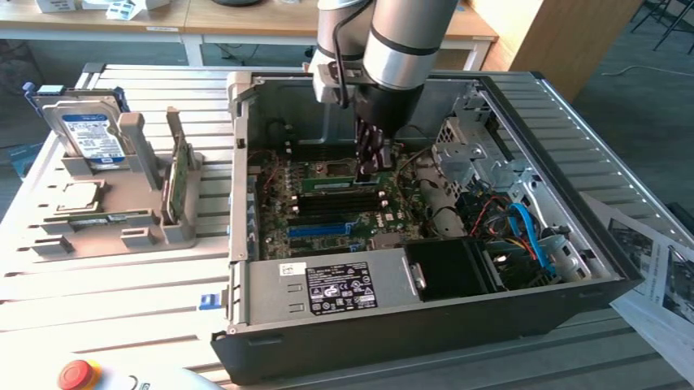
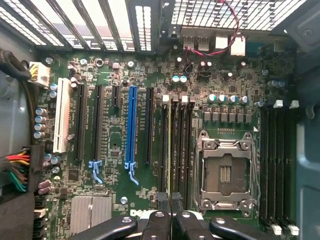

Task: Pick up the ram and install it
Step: 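Insert the ram into the slot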

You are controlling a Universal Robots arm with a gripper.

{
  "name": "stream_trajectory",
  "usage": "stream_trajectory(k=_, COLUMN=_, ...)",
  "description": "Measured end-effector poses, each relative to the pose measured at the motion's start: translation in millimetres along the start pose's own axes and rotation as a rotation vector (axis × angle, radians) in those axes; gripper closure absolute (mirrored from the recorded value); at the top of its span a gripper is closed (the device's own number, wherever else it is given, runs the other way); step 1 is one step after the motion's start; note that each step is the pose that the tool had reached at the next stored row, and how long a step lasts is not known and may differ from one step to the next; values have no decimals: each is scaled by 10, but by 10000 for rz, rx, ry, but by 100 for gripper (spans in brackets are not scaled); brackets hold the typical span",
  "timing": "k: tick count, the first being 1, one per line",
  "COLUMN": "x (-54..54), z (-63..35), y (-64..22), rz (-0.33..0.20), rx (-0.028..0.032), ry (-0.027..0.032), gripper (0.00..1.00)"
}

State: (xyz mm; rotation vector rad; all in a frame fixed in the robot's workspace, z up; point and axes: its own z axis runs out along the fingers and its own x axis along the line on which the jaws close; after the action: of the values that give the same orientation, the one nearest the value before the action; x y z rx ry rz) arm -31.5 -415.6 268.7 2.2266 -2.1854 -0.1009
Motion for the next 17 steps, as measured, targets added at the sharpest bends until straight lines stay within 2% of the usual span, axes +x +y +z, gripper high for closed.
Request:
stream_trajectory(k=9, x=5, z=148, y=-1, rz=0, rx=0, ry=0, gripper=88)
stream_trajectory(k=17, x=6, z=155, y=-7, rz=2, rx=0, ry=-1, gripper=88)
